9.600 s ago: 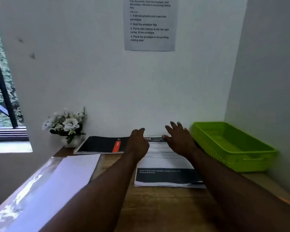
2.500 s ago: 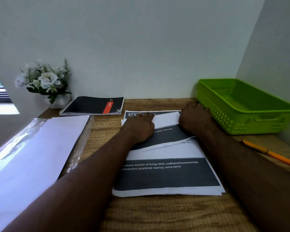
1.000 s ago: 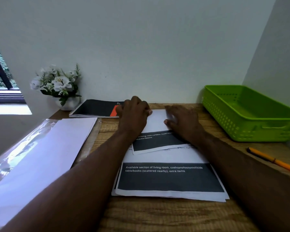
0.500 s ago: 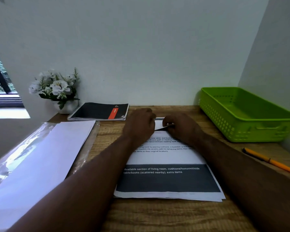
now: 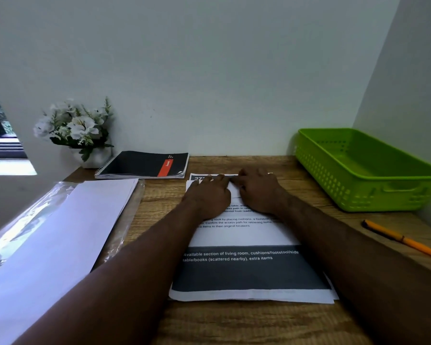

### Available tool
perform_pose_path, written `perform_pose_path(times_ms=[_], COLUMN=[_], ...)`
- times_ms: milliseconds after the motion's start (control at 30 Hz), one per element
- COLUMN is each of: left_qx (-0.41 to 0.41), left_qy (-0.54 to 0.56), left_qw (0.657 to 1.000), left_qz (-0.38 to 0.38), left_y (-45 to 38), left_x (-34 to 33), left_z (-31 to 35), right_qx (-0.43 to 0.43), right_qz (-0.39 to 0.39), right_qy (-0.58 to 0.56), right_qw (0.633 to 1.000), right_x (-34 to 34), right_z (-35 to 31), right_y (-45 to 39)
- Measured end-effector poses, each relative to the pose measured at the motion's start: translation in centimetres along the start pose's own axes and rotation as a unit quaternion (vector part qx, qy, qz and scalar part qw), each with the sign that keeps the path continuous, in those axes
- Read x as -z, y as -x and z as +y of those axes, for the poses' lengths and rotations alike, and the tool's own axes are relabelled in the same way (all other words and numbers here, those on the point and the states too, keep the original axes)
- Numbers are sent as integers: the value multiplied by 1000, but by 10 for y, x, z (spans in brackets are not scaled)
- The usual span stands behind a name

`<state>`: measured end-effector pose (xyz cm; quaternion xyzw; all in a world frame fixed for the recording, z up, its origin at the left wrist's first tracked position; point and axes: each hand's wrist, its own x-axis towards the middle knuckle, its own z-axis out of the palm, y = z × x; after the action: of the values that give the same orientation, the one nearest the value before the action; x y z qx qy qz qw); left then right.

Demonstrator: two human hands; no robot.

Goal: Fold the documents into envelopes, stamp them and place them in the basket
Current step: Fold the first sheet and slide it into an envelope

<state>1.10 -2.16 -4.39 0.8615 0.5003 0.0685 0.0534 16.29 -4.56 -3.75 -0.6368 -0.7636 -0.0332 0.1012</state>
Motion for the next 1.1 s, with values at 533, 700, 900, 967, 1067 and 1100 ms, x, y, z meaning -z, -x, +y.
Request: perform_pose_path(times_ms=[533, 700, 900, 967, 1067, 1100], left_qx=[18, 15, 11, 10, 7, 7], left_qy=[-1, 6, 30, 31, 16, 15], left_qw=[1000, 1000, 999, 999, 1000, 1000], left_qz=[-18, -17, -22, -19, -9, -6], left_y=[-2, -3, -3, -4, -5, -5], left_x=[-1, -1, -2, -1, -4, -5], left_z=[-1, -2, -2, -2, -2, -1], right_qx=[-102, -122, -180, -89, 15, 27], right_qz=[-1, -11, 64, 117, 73, 36], right_qy=[100, 102, 146, 108, -6, -50], right_qw=[990, 987, 971, 983, 997, 998], right_x=[12, 12, 16, 16, 1, -6], right_z=[13, 39, 45, 23, 2, 1], right_y=[6, 8, 17, 11, 4, 0])
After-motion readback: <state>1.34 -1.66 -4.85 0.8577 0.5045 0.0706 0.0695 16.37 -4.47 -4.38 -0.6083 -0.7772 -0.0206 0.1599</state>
